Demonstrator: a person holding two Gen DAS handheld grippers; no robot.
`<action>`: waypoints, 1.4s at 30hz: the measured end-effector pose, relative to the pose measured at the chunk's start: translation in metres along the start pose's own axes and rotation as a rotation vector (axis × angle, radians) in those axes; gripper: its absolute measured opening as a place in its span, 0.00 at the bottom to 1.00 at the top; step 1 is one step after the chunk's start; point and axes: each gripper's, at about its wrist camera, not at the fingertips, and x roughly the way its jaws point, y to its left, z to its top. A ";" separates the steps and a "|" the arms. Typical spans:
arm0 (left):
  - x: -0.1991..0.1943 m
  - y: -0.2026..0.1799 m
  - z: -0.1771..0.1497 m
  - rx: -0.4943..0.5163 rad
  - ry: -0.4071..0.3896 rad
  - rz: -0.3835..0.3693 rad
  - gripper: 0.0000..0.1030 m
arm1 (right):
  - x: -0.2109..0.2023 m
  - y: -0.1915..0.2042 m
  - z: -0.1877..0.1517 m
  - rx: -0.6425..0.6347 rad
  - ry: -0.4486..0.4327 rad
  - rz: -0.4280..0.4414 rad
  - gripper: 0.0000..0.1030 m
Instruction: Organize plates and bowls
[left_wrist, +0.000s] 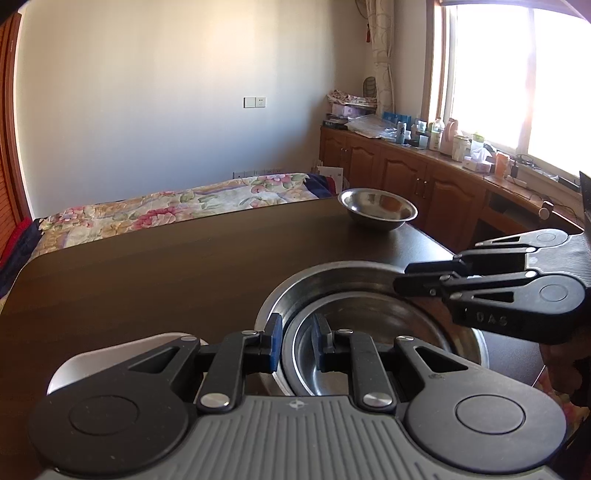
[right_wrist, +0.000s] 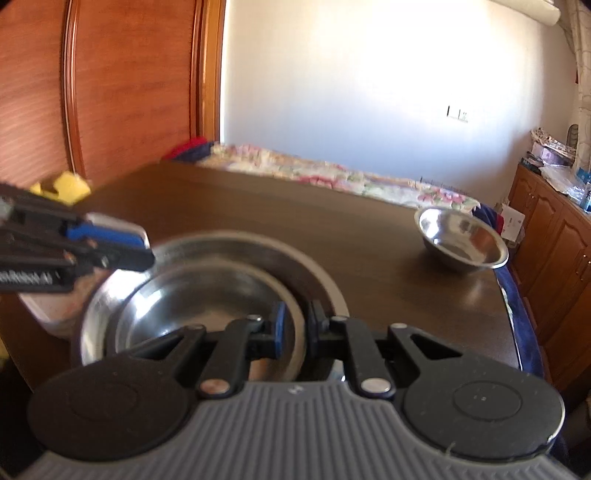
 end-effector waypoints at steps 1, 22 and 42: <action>0.001 -0.001 0.002 0.003 -0.001 -0.002 0.20 | -0.002 -0.001 0.001 0.007 -0.010 0.007 0.15; 0.073 -0.046 0.077 0.120 0.035 -0.004 0.27 | -0.004 -0.102 0.014 0.096 -0.165 -0.099 0.38; 0.152 -0.071 0.117 0.134 0.101 -0.043 0.50 | 0.035 -0.172 0.014 0.160 -0.159 -0.119 0.53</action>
